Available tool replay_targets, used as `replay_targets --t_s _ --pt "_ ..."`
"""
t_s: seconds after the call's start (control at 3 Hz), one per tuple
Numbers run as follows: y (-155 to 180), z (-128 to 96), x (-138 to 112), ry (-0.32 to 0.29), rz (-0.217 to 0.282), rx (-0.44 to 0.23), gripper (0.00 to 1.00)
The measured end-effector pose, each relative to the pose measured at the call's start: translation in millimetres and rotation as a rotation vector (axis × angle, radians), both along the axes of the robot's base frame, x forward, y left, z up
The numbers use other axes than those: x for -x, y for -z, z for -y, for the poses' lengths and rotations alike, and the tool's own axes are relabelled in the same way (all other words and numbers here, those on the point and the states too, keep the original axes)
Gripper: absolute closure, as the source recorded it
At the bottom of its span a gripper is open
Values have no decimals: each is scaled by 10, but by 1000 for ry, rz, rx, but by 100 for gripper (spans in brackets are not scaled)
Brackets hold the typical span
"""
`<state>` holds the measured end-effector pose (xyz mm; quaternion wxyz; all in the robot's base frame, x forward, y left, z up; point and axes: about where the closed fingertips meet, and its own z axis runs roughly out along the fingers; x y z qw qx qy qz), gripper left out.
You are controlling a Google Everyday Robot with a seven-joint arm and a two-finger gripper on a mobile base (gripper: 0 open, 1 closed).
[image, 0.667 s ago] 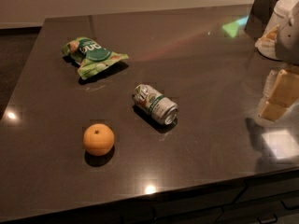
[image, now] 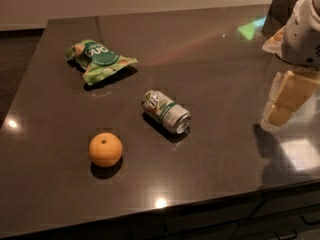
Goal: Place 7up can upright
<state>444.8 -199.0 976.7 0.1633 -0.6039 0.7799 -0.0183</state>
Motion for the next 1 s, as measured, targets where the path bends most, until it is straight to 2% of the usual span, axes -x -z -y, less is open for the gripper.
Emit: replay_targets --t_s 0.33,1.0 --pt "48 -291 -142 1 -19 -7 0" --pt "292 -1005 -383 75 -113 -1 0"
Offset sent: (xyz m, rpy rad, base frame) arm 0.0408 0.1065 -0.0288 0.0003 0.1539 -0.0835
